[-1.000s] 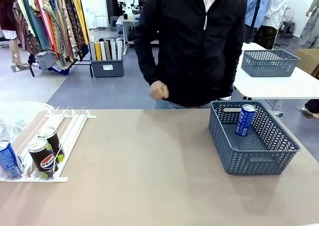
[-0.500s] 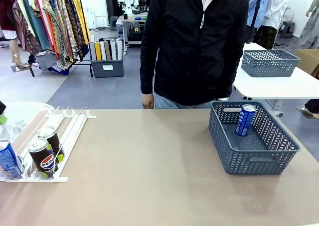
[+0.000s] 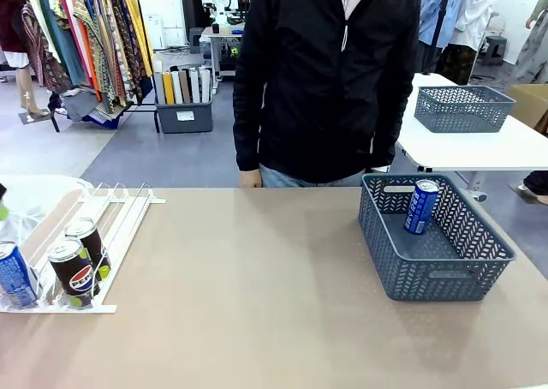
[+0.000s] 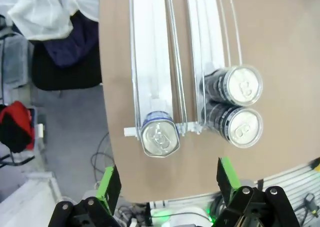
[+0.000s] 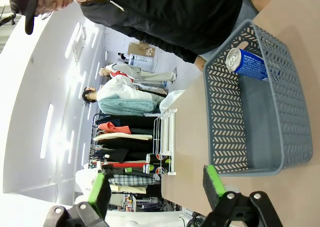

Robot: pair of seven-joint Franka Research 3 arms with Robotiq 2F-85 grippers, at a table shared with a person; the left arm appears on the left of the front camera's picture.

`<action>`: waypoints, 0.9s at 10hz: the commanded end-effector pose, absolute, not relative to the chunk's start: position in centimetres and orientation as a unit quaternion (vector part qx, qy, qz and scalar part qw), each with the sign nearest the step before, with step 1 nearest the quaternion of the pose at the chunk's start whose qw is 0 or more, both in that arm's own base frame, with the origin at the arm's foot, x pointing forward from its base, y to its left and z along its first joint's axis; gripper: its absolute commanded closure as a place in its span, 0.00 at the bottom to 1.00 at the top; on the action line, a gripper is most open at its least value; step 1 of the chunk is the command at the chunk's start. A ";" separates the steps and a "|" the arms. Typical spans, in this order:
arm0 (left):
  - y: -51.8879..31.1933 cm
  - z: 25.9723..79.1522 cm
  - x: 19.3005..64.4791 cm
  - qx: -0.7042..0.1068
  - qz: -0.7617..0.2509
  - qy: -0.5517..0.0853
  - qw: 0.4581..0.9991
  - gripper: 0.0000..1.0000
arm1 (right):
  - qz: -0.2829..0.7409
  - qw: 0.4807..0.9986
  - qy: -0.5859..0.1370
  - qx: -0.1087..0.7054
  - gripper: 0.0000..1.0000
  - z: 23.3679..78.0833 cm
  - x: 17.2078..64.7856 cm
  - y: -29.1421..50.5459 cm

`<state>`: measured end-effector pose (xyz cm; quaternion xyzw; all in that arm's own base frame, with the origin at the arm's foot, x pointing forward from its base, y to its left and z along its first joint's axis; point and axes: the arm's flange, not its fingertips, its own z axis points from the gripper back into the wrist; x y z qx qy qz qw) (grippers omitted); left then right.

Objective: Retrieve and store the cans from the dispenser.
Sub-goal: Pick up the last remaining can from one row of the Automatic Can Dispenser and place it in the middle of the table.

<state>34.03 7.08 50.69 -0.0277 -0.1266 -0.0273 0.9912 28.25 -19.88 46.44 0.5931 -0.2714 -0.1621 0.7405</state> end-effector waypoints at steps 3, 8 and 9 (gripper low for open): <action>7.5 44.7 34.4 -0.028 0.009 -0.062 0.998 0.00 | -0.162 0.737 -0.271 0.597 0.00 46.7 28.2 -19.9; 6.7 40.2 36.3 -0.022 0.021 -0.018 0.999 0.00 | -0.162 0.737 -0.271 0.597 0.00 46.7 28.2 -19.9; 6.6 39.7 36.7 -0.023 0.025 -0.019 0.999 0.00 | -0.162 0.737 -0.271 0.597 0.00 46.7 28.2 -19.9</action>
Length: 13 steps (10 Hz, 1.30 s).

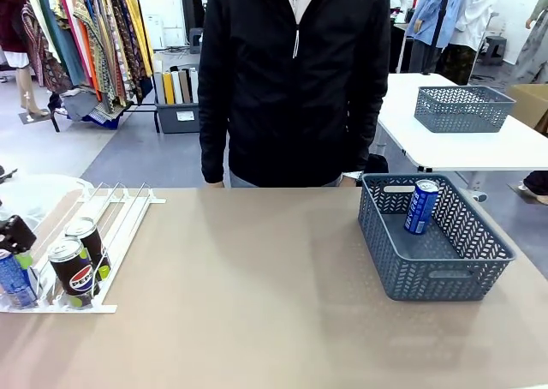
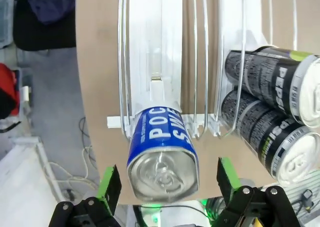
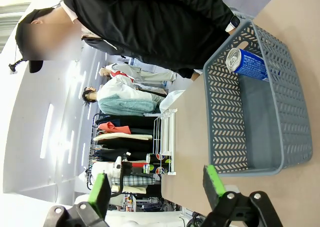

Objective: Retrieve and store the cans from the dispenser.
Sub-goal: Pick up the last remaining can from one row of the Automatic Can Dispenser and place it in the middle of the table.

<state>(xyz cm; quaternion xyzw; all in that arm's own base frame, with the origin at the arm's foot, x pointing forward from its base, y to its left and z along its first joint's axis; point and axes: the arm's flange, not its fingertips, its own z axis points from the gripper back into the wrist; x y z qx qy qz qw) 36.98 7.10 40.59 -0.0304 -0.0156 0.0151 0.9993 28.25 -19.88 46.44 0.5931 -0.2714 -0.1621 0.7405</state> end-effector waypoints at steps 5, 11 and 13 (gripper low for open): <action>6.5 39.2 37.3 -0.010 0.037 -0.017 0.999 0.19 | -0.162 0.737 -0.271 0.597 0.00 46.7 28.2 -19.9; 6.6 39.4 37.2 -0.010 0.034 -0.029 0.999 1.00 | -0.162 0.737 -0.271 0.597 0.00 46.7 28.2 -19.9; 6.7 40.0 36.8 -0.006 0.035 -0.036 0.999 1.00 | -0.162 0.737 -0.271 0.597 0.00 46.7 28.2 -19.9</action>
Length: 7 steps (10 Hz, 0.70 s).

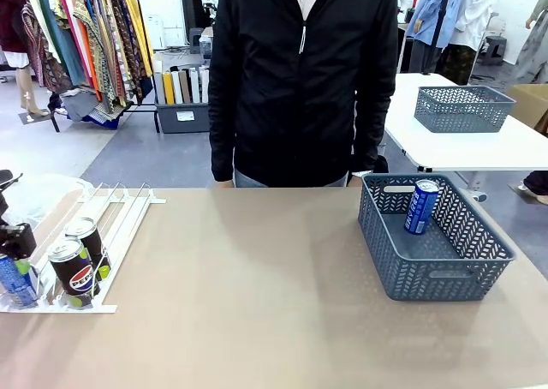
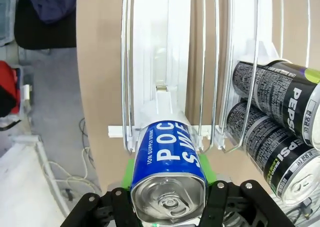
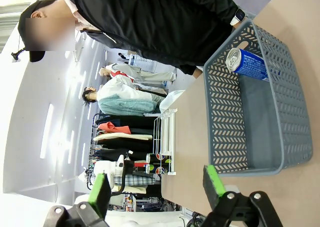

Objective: Retrieve and store the cans from the dispenser.
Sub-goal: Pick up the last remaining can from one row of the Automatic Can Dispenser and place it in the middle of the table.

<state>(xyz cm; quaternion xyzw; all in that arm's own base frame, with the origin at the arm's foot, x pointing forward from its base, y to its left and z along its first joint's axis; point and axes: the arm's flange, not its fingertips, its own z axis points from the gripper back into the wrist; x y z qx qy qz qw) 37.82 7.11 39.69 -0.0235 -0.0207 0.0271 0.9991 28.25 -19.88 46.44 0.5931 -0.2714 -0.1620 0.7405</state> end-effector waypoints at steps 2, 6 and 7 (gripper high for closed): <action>7.0 43.0 35.9 0.010 0.040 -0.065 0.997 1.00 | -0.162 0.737 -0.271 0.597 0.00 46.7 28.2 -19.9; 7.3 54.8 31.3 -0.013 0.018 -0.160 0.987 1.00 | -0.162 0.737 -0.271 0.597 0.00 46.7 28.2 -19.9; 8.1 56.8 29.7 -0.029 0.021 -0.202 0.979 1.00 | -0.162 0.737 -0.271 0.597 0.00 46.7 28.2 -19.9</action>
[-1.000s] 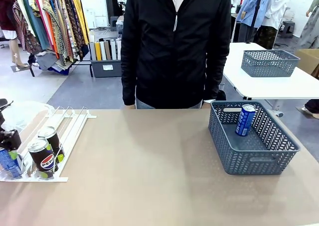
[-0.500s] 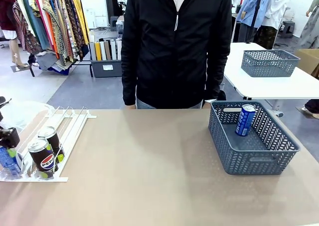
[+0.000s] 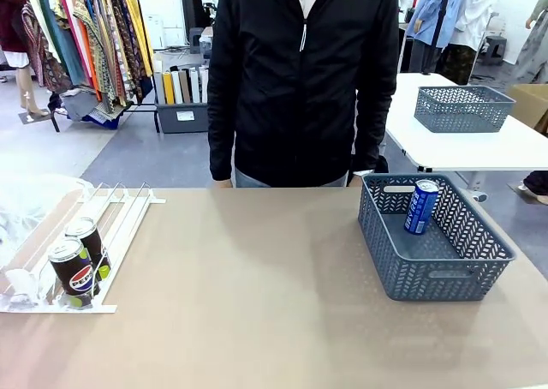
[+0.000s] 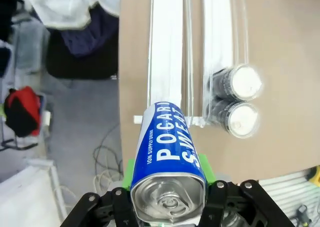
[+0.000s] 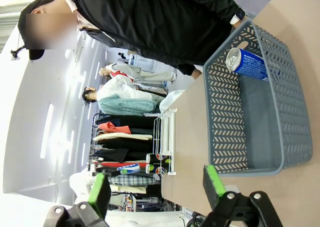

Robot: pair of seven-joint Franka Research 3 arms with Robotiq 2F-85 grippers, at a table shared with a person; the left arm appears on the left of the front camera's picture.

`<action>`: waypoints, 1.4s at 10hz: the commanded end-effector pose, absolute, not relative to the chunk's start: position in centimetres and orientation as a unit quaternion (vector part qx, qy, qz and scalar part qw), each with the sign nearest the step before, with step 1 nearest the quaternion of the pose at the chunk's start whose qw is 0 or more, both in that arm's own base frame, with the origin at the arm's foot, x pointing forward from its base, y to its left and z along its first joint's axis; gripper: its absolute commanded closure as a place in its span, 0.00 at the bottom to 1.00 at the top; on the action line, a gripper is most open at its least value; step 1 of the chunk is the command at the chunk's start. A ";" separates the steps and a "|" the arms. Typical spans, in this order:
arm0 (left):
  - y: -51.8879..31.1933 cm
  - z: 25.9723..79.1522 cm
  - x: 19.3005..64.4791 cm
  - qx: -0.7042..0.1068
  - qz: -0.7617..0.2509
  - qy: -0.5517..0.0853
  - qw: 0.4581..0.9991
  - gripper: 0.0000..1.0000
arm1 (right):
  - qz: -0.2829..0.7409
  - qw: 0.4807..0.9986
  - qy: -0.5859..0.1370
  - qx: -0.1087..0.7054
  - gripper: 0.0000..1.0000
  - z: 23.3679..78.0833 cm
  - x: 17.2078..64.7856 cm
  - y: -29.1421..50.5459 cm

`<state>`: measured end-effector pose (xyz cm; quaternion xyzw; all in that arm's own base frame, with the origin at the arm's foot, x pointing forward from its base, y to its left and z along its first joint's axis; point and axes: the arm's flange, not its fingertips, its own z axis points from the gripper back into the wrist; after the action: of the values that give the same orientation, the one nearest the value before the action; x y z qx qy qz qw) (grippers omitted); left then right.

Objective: Retrieve and store the cans from the dispenser.
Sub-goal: Pick up the last remaining can from one row of the Automatic Can Dispenser and place it in the middle of the table.

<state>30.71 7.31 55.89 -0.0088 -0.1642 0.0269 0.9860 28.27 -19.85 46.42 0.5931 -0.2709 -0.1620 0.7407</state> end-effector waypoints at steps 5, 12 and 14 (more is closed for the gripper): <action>8.1 58.1 29.0 -0.022 0.035 -0.200 0.979 1.00 | -0.162 0.737 -0.271 0.597 0.00 46.7 28.2 -19.9; -3.0 60.7 33.3 -0.102 0.004 -0.283 0.954 1.00 | -0.162 0.737 -0.271 0.597 0.00 46.7 28.2 -19.9; -12.9 60.5 36.1 -0.124 -0.102 -0.280 0.946 1.00 | -0.162 0.737 -0.271 0.597 0.00 46.7 28.2 -19.9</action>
<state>33.02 -9.96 60.72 -0.1093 -0.2820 -0.0587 0.9513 28.28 -19.84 46.44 0.5930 -0.2709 -0.1617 0.7408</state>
